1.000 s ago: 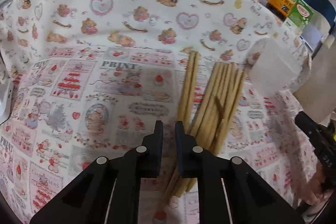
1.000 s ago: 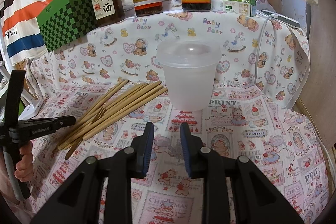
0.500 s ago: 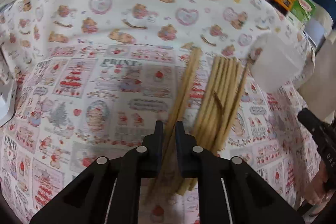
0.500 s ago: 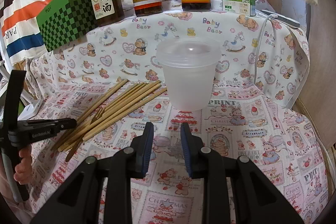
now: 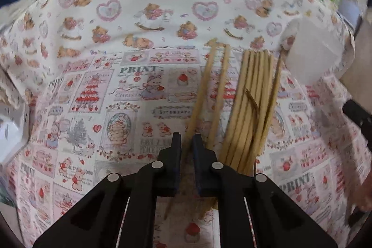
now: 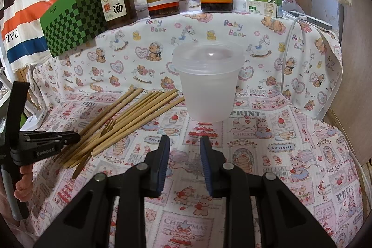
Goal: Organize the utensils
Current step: 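Lift the chopstick upright with the left gripper and carry it toward the clear cup, then lower the chopstick into the clear cup and open the left gripper, then move the left gripper back to the chopstick bundle around another chopstick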
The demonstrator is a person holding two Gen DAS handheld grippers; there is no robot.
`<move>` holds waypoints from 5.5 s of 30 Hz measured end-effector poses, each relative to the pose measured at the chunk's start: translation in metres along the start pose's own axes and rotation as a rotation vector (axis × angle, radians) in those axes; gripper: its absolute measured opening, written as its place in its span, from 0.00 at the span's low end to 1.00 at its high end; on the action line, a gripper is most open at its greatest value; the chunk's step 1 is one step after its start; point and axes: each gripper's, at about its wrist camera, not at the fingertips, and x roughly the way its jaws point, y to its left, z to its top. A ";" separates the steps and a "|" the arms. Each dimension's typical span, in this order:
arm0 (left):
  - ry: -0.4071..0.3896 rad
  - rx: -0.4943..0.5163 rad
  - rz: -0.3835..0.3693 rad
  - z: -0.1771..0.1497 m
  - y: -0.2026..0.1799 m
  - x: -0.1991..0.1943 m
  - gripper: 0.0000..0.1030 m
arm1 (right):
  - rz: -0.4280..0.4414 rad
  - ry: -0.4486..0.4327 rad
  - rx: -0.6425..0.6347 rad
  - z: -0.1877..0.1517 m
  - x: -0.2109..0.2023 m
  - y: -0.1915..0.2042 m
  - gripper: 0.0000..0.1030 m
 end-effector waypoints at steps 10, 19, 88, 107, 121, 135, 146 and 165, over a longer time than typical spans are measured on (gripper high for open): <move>0.019 -0.059 -0.040 -0.002 0.007 -0.001 0.06 | -0.010 0.005 0.001 -0.002 0.002 -0.001 0.24; -0.394 -0.084 -0.117 -0.004 0.013 -0.076 0.03 | -0.004 -0.005 0.005 -0.001 -0.002 -0.002 0.24; -0.755 -0.236 -0.137 -0.015 0.037 -0.157 0.04 | 0.086 -0.257 -0.036 0.117 -0.058 0.077 0.01; -0.762 -0.169 -0.297 0.106 -0.035 -0.172 0.04 | -0.034 -0.395 0.350 0.141 -0.068 -0.052 0.01; -0.693 -0.059 -0.299 0.158 -0.110 -0.117 0.04 | -0.108 -0.110 0.341 0.136 0.005 -0.079 0.01; -0.440 0.056 -0.344 0.142 -0.126 -0.040 0.05 | -0.013 0.056 0.345 0.132 0.024 -0.080 0.04; -0.573 -0.008 -0.256 0.115 -0.078 -0.104 0.57 | 0.028 -0.033 0.317 0.143 -0.010 -0.064 0.34; -0.617 -0.160 0.052 0.013 0.034 -0.120 0.86 | 0.074 -0.074 0.062 0.126 -0.037 0.043 0.52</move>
